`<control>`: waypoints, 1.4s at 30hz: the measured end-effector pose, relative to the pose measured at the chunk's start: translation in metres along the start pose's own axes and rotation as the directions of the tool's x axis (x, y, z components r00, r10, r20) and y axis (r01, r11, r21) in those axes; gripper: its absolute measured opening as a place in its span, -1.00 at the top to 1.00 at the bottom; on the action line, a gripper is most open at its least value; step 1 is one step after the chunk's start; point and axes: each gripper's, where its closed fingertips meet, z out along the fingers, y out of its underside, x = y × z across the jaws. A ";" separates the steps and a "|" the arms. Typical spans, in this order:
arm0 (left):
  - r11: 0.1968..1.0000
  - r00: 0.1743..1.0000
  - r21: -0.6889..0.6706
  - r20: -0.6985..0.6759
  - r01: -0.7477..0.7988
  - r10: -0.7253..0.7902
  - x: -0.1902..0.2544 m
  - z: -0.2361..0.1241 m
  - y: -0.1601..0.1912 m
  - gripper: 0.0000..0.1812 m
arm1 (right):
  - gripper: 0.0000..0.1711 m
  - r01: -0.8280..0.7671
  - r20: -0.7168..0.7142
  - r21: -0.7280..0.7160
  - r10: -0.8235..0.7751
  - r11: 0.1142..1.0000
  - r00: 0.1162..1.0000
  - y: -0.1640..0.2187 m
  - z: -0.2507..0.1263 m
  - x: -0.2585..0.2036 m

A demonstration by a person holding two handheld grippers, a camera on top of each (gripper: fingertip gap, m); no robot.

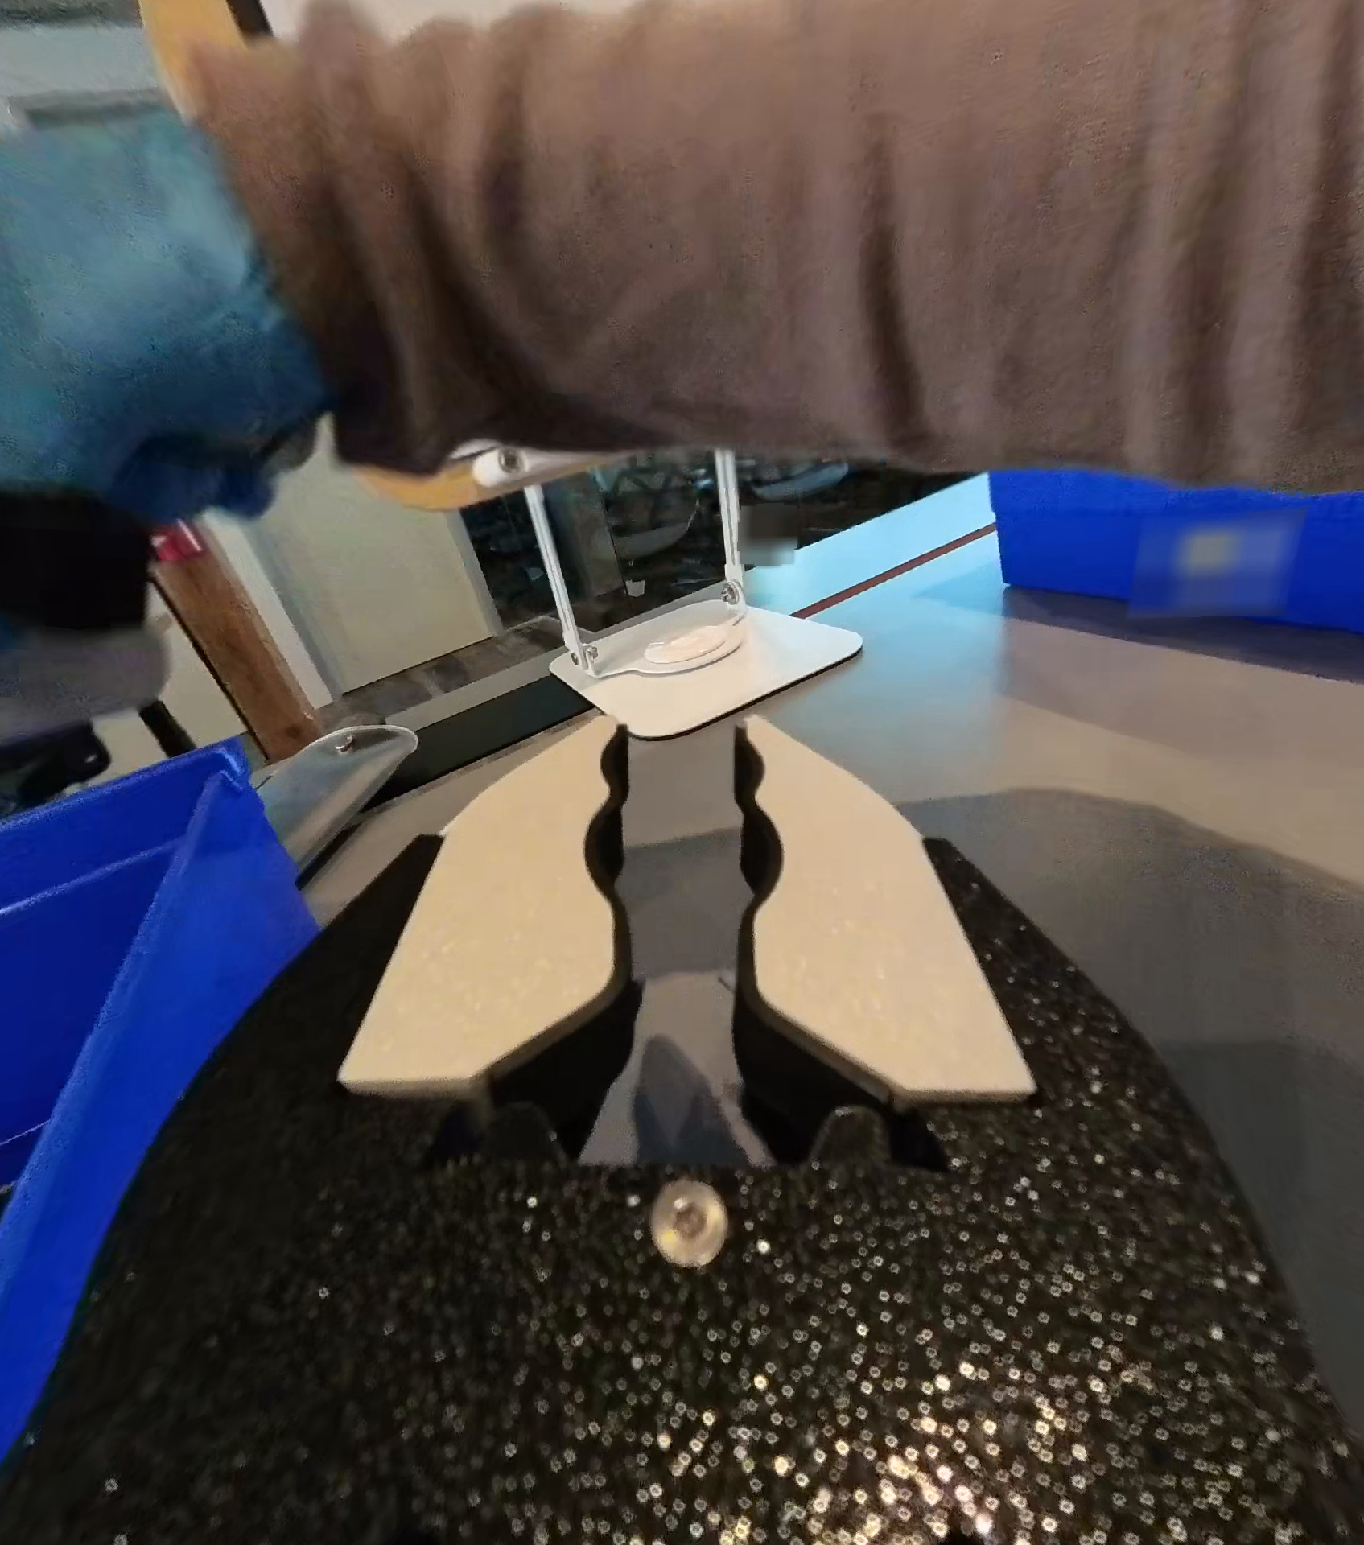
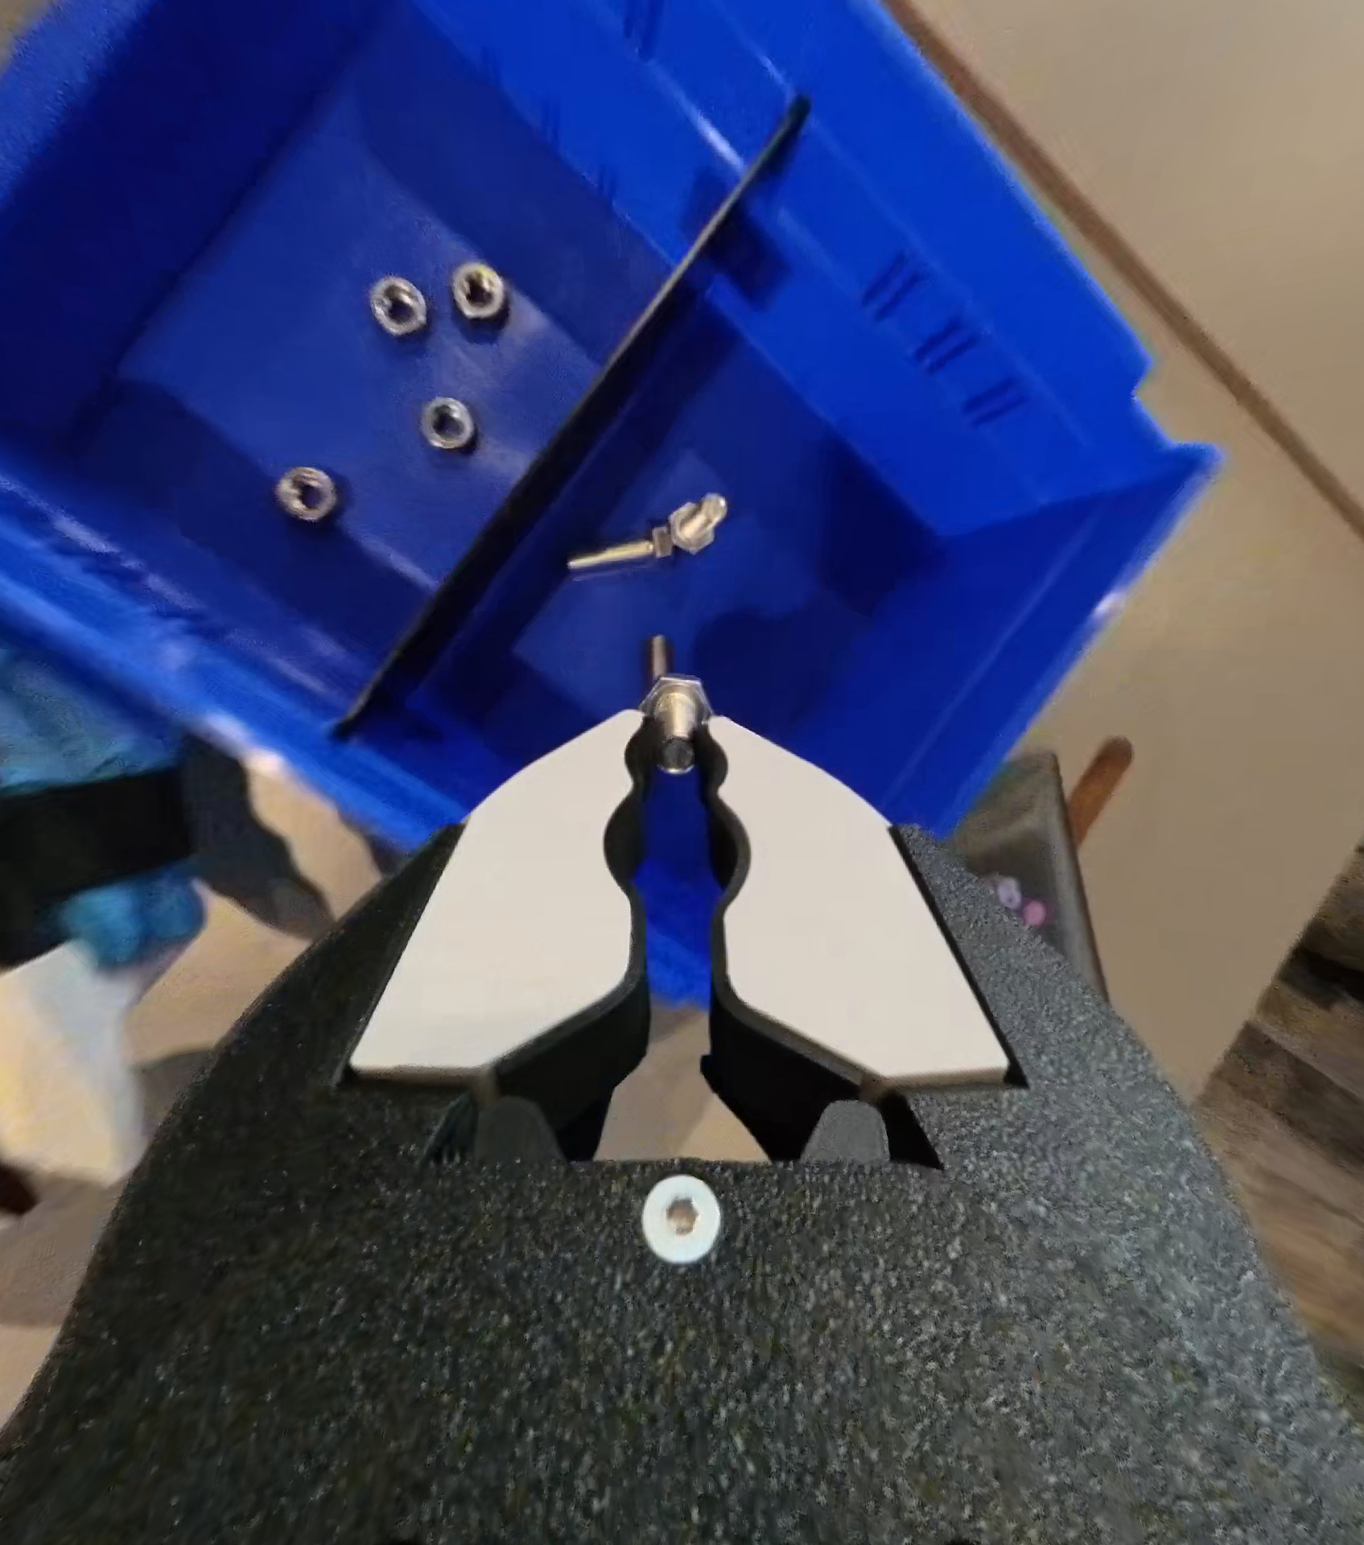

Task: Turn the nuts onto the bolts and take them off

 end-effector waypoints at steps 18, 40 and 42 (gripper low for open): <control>0.996 0.989 -0.010 -0.114 0.089 -0.089 0.021 -0.004 -0.005 0.53 | 0.89 -0.102 -0.005 -0.189 0.103 0.977 0.995 0.086 -0.090 -0.163; 0.998 0.989 -0.032 -0.144 -0.049 0.044 0.037 -0.004 -0.002 0.80 | 0.89 -0.125 0.045 -0.197 0.136 0.972 0.990 0.079 -0.076 -0.174; 0.998 0.991 -0.040 -0.127 -0.050 0.045 0.035 -0.004 -0.001 0.78 | 0.89 -0.127 0.033 -0.201 0.137 0.971 0.990 0.080 -0.075 -0.173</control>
